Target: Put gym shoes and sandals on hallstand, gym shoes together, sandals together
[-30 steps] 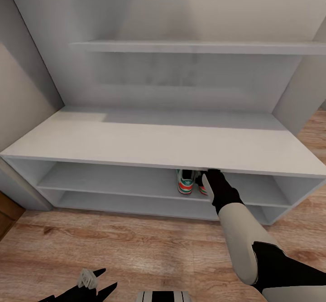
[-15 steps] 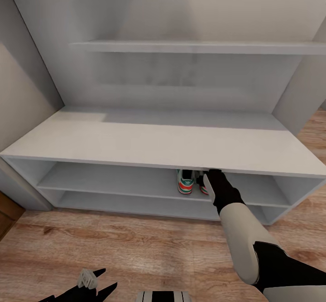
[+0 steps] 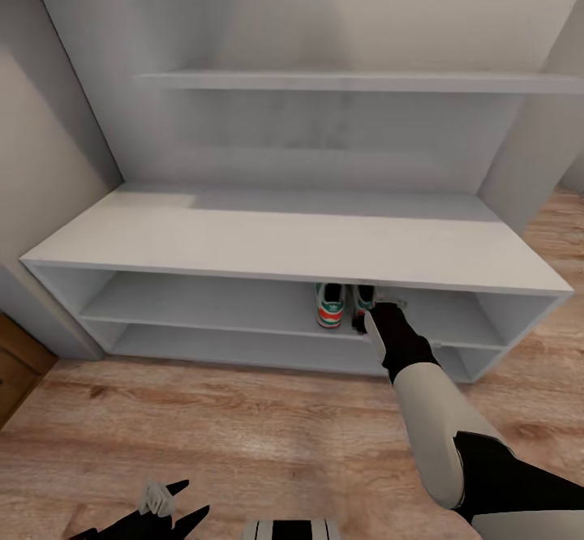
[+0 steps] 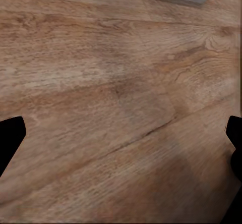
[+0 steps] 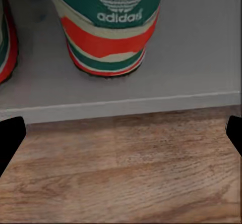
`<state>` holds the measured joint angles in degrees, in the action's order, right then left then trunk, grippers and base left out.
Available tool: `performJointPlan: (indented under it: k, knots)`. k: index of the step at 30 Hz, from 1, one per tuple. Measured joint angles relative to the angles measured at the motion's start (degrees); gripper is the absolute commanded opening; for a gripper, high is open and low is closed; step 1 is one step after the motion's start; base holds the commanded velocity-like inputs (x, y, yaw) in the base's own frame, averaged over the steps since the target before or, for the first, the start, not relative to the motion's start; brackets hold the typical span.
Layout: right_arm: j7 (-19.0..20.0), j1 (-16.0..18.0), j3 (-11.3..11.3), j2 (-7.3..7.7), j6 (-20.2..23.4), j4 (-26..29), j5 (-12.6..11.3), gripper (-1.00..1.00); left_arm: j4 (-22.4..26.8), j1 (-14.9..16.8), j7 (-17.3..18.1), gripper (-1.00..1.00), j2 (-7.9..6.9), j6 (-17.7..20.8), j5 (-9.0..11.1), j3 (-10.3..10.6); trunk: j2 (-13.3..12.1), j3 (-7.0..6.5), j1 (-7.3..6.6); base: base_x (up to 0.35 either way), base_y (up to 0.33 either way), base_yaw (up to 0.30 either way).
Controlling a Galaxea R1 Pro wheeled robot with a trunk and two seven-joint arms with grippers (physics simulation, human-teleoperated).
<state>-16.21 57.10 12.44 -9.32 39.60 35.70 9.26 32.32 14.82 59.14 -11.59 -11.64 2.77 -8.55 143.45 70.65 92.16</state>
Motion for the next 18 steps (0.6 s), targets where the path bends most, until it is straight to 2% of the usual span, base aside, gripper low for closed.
performJointPlan:
  k: [8,18]
  knots:
    - [0.0,0.0,0.0,0.0,0.0,0.0,0.0,1.0,0.0,0.0,0.1,1.0,-0.01,0.0,0.1,0.0,0.0,0.0,-0.01,-0.284,0.0,0.0]
    - [0.0,0.0,-0.1,-0.07,0.0,-0.1,0.0,1.0,0.0,0.0,0.1,1.0,-0.14,0.0,0.1,0.0,0.0,0.0,-0.03,-0.038,0.0,0.0]
